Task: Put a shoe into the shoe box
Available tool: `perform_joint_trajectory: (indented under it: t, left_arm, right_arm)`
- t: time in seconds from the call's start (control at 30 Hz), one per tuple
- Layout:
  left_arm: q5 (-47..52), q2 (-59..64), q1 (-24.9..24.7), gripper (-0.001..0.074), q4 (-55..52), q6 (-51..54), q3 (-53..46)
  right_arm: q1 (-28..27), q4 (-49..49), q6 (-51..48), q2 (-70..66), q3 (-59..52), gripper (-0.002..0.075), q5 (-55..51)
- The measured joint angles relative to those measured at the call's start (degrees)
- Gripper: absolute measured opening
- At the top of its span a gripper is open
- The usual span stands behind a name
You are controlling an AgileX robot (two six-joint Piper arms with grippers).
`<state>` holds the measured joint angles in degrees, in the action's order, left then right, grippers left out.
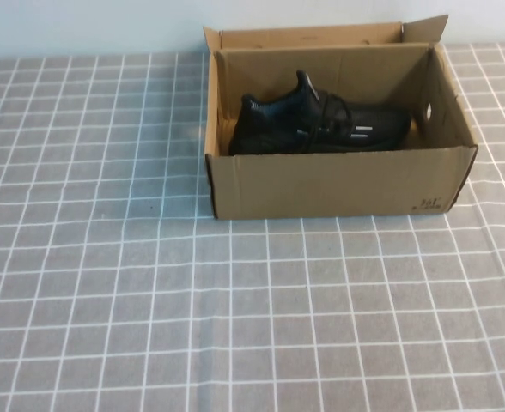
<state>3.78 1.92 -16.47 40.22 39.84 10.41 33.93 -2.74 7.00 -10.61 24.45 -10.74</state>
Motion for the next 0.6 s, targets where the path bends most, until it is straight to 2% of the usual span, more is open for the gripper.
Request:
perform_joint_trajectory:
  t: [0.2, 0.6]
  left_arm:
    - [1.1, 5.48, 0.0, -0.0001, 0.14, 0.93, -2.05]
    - [1.11, 7.47, 0.0, -0.0001, 0.01, 1.03, -3.48]
  right_arm:
    - [0.0, -0.09, 0.0, -1.18, -1.9, -0.0016, 6.96]
    - [0.0, -0.09, 0.0, -1.2, -1.99, -0.0016, 8.29]
